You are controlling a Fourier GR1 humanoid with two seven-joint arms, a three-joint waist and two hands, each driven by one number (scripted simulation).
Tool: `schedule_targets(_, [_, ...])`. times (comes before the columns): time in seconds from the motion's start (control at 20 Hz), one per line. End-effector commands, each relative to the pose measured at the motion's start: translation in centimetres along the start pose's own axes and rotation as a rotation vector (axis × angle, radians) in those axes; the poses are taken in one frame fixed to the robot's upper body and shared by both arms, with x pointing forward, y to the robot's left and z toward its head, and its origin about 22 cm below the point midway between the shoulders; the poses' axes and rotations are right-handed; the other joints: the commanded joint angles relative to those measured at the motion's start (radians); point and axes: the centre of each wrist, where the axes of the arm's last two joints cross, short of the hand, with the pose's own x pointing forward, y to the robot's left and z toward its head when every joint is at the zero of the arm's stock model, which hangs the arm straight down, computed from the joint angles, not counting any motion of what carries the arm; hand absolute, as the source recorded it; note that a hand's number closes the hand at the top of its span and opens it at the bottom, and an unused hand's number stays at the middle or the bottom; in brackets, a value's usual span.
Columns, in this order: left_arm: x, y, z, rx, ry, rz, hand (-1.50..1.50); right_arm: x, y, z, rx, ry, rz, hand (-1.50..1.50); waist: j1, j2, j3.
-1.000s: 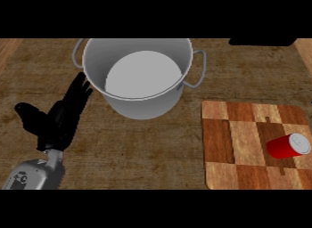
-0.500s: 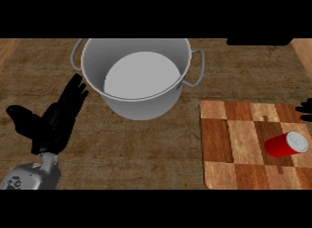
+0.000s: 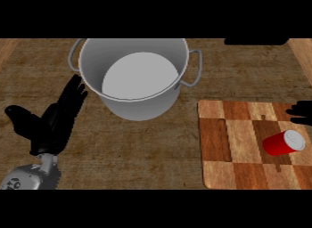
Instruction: Pick the can from the cutting board and place it in the pot
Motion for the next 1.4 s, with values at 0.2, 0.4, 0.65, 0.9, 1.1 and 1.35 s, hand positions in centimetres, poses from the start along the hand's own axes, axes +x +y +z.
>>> schedule_targets(0.2, [1.2, 0.4, -1.2, 0.009, 0.010, -0.017, 0.00, 0.2, 0.3, -0.9, 0.062, 0.016, -0.055, -1.50, -0.004, 0.000, 0.000])
schedule_targets(0.4, [0.9, -0.9, -0.6, 0.006, 0.012, -0.001, 0.00, 1.4, 2.6, -3.2, 0.057, 0.065, -0.024, -1.50, -0.007, -0.002, 0.000])
schedule_targets(0.65, [-0.5, -0.4, -1.2, -0.007, 0.006, -0.011, 0.00, -0.3, 2.7, -3.0, 0.107, 0.052, 0.005, -1.50, -0.002, 0.001, 0.000])
schedule_targets(0.9, [0.1, 0.7, -1.6, 0.025, -0.003, -0.004, 0.00, 2.4, 3.2, -5.7, 0.134, 0.092, 0.071, -1.50, -0.008, -0.001, 0.000])
schedule_targets(1.1, [0.4, -0.6, -0.6, -0.004, -0.006, 0.009, 0.00, 0.7, 5.8, -8.0, 0.156, 0.135, 0.107, -1.50, 0.002, 0.001, 0.000])
schedule_targets(1.35, [-0.5, -0.2, -0.6, 0.018, 0.003, 0.003, 0.00, 0.3, 4.5, -7.5, 0.171, 0.138, 0.121, -1.50, -0.003, 0.000, 0.000])
